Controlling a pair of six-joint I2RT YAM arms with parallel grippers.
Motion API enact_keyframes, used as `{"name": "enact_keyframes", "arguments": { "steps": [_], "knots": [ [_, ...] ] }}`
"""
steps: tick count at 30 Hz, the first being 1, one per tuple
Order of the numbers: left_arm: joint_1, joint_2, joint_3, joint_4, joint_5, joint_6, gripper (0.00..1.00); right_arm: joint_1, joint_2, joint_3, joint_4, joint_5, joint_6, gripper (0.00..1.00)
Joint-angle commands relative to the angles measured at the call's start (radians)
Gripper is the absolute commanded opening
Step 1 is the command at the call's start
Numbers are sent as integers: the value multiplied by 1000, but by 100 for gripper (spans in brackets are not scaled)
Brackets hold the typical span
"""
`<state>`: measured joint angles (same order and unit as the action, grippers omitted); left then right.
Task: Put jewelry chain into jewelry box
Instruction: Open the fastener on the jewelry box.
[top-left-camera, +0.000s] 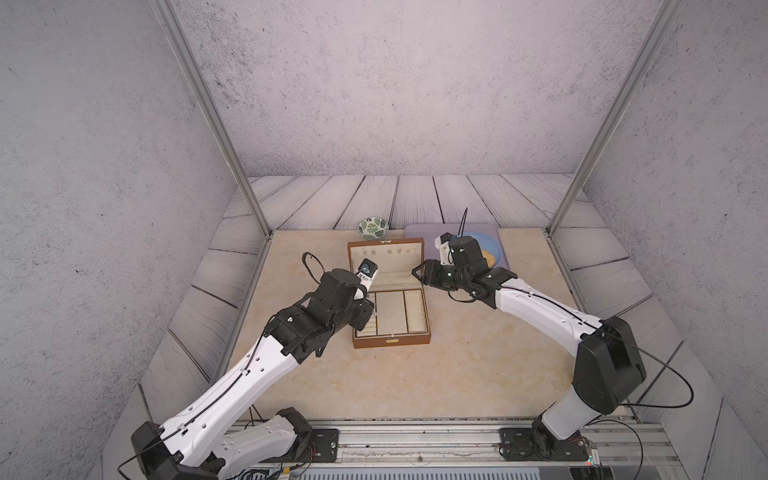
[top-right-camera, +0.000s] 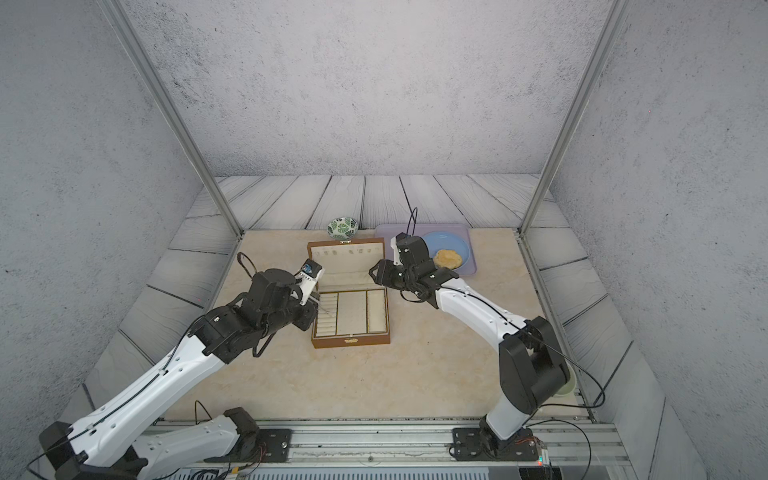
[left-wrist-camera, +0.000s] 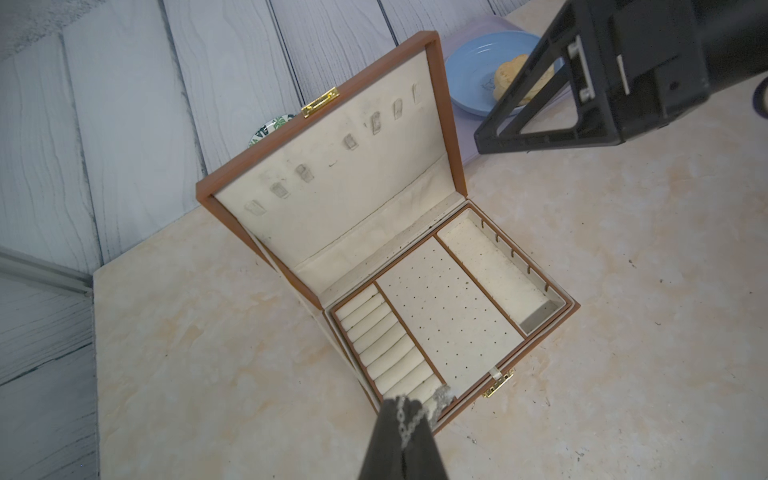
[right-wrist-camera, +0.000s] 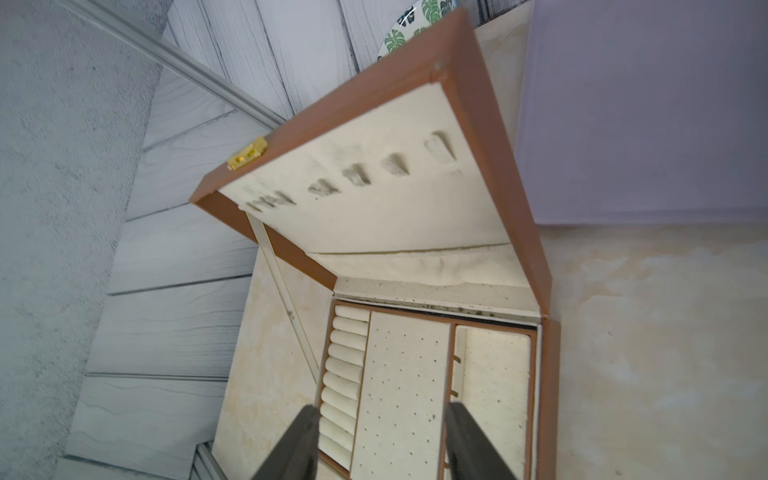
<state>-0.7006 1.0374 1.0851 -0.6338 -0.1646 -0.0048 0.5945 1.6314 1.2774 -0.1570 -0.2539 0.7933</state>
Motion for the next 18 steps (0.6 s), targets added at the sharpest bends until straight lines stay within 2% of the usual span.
{"name": "enact_keyframes", "arguments": {
  "steps": [1, 5, 12, 15, 18],
  "knots": [
    [8, -37, -20, -47, -46, -30, 0, 24, 26, 46, 73, 88, 152, 54],
    [9, -72, -33, -72, -72, -39, 0, 37, 104, 109, 97, 121, 247, 55],
    [10, -134, -63, -78, -92, -41, 0, 70, 242, 275, 36, 175, 282, 56],
    [10, -154, -72, -72, -82, -43, 0, 76, 263, 294, 33, 226, 307, 56],
    [10, -166, -84, -67, -77, -44, 0, 76, 279, 312, 32, 253, 321, 51]
  ]
}}
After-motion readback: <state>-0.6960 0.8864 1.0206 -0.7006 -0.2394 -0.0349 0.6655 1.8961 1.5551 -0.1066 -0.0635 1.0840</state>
